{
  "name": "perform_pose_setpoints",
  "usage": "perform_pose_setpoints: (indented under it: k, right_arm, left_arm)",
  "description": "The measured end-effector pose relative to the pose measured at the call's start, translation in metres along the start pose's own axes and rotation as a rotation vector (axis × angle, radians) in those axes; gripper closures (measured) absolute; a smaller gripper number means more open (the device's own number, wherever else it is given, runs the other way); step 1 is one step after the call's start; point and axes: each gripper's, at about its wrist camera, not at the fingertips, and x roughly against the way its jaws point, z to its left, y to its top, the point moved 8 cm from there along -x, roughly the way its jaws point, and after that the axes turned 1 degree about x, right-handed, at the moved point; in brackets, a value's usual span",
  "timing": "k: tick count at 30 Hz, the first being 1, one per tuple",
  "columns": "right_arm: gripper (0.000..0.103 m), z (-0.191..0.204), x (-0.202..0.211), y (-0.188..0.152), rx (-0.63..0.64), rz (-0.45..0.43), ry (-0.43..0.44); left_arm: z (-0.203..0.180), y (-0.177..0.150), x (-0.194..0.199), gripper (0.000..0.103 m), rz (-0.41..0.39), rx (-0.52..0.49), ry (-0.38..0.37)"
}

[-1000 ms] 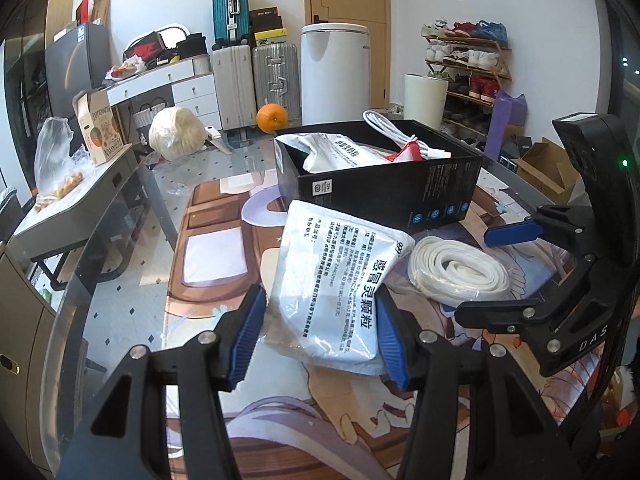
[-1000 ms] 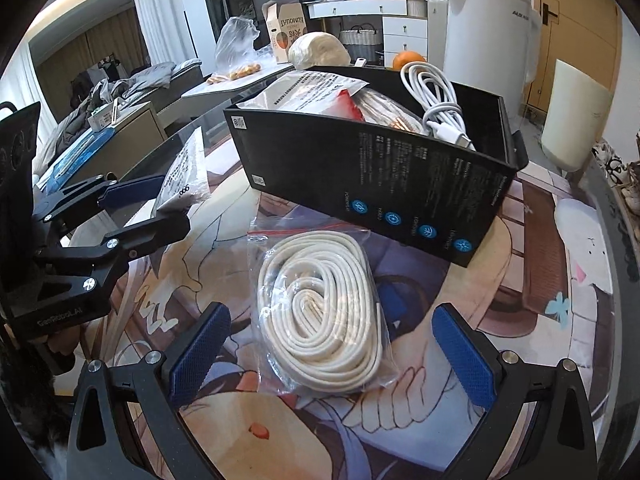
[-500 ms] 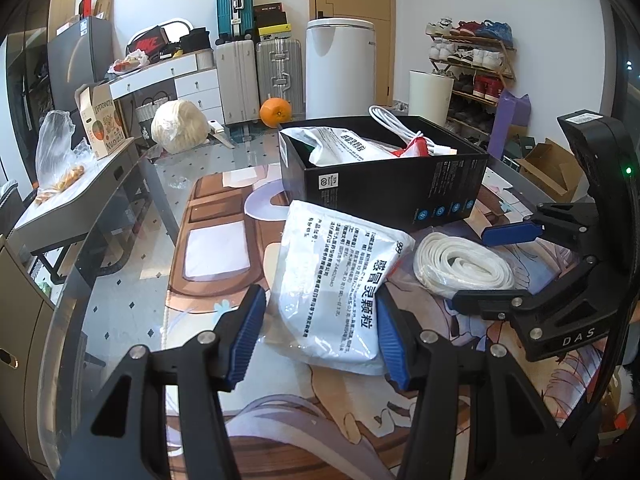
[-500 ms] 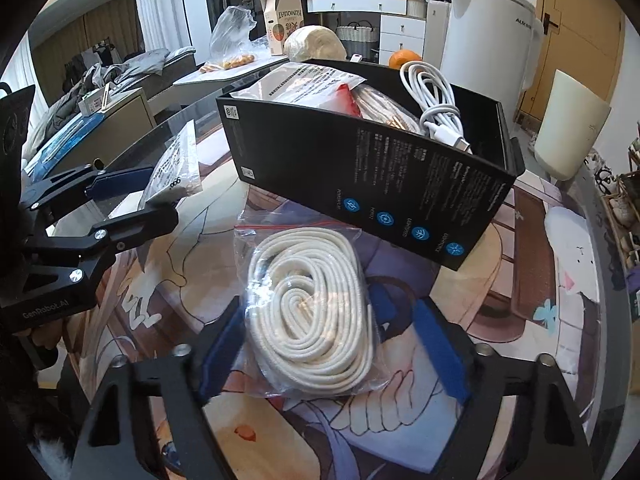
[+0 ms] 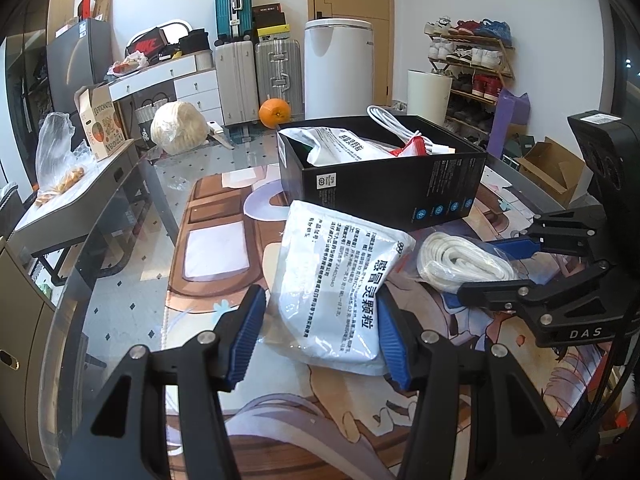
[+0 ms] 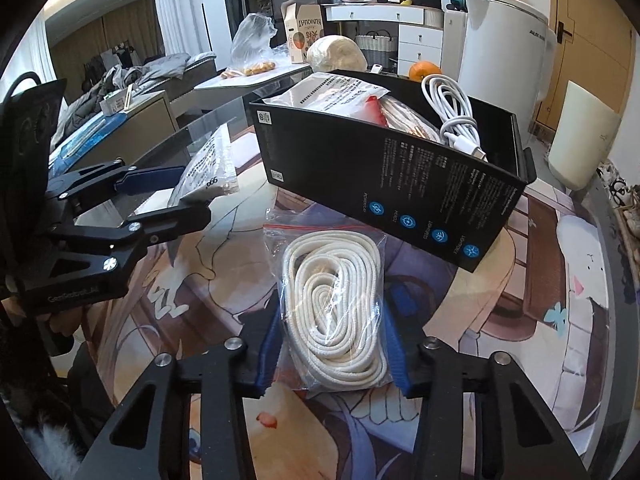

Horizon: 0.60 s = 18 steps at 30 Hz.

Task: Organize soft objects
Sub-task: 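Carry the sachet with the left tool while the right carries the rope bag to the box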

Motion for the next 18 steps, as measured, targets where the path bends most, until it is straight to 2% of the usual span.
perform_pose_setpoints:
  k: [5, 13, 18]
  right_arm:
    - [0.062, 0.0, 0.006, -0.005, 0.001, -0.01, 0.013]
    - [0.062, 0.006, 0.036, -0.011, 0.026, -0.076, 0.013]
    - [0.062, 0.007, 0.06, -0.004, 0.01, -0.134, 0.032]
  left_arm:
    - [-0.001, 0.0, 0.004, 0.049, -0.009, -0.004, -0.001]
    - [-0.001, 0.0, 0.013, 0.049, -0.029, 0.017, -0.032]
    - [-0.004, 0.013, 0.028, 0.049, -0.1, 0.028, -0.066]
